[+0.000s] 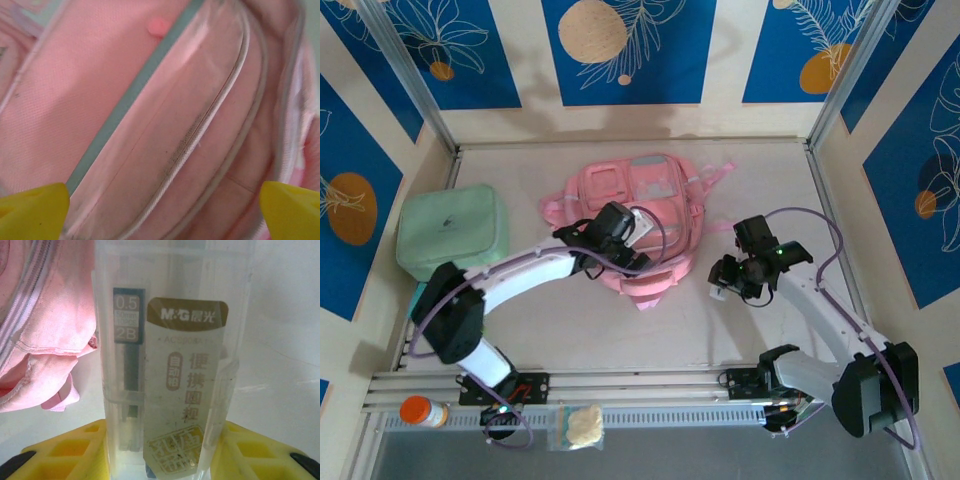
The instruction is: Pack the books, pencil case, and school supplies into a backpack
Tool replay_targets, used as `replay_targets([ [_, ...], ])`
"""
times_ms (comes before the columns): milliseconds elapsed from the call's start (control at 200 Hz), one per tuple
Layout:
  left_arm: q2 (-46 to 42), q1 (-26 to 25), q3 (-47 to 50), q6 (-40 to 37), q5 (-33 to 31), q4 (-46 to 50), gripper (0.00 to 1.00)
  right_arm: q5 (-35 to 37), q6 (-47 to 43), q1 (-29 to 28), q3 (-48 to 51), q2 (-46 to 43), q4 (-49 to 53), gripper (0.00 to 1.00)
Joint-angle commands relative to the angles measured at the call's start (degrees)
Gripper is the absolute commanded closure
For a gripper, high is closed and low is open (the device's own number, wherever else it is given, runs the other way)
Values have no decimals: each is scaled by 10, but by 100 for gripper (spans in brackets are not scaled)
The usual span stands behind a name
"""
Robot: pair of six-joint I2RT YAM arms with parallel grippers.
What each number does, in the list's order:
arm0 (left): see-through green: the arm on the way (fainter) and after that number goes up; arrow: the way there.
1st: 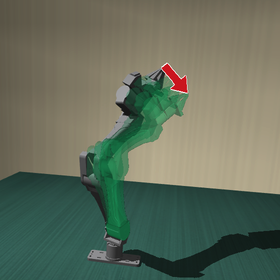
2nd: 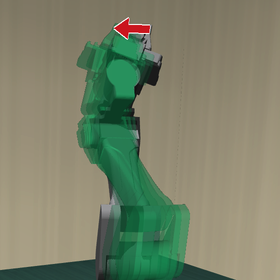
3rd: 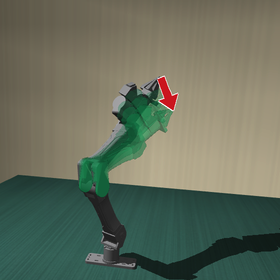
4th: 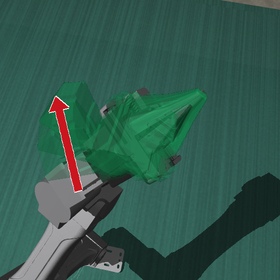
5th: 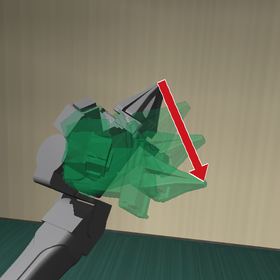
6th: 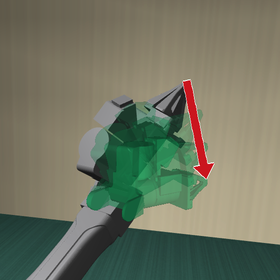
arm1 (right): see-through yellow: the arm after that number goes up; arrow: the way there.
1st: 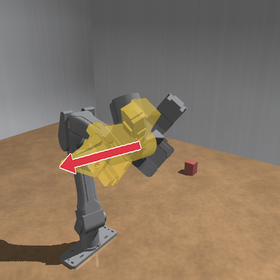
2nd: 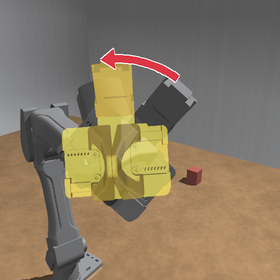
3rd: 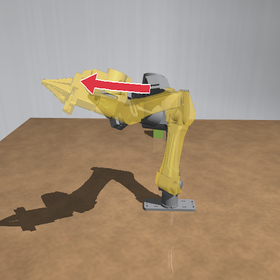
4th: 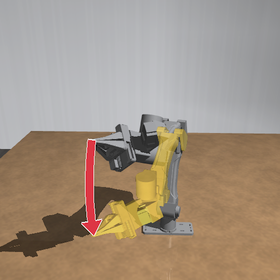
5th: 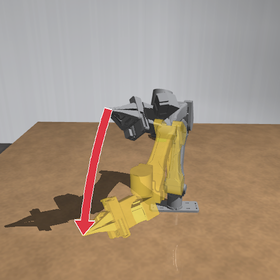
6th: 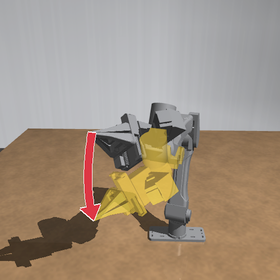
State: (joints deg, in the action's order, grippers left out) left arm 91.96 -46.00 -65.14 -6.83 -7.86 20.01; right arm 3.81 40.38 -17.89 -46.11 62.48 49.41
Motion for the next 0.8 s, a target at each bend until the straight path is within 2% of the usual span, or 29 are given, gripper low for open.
replay_targets([
  [0, 38, -1, -41, -103, -26, 19, 7, -28, -17, 5, -18, 5, 13, 55],
  [150, 70, 0, -52, -132, -3, 11, 10, -41, -18, 6, -26, 18, 7, 55],
  [255, 83, 5, -54, -139, -16, -7, 12, -43, -22, 6, -36, 29, 6, 55],
  [325, 94, 14, -70, -137, -18, 6, 21, -44, -23, 5, -41, 33, 7, 56],
  [415, 97, 25, -94, -138, 19, 36, 29, -24, -24, -18, -59, 32, 20, 57],
  [565, 99, 41, -116, -136, 47, 47, 33, -11, -27, -31, -65, 35, 24, 57],
  [710, 97, 52, -119, -139, 69, 54, 43, -13, -27, -37, -70, 35, 31, 58],
  [795, 104, 54, -118, -137, 58, 47, 49, 0, -24, -44, -68, 27, 30, 58],
])
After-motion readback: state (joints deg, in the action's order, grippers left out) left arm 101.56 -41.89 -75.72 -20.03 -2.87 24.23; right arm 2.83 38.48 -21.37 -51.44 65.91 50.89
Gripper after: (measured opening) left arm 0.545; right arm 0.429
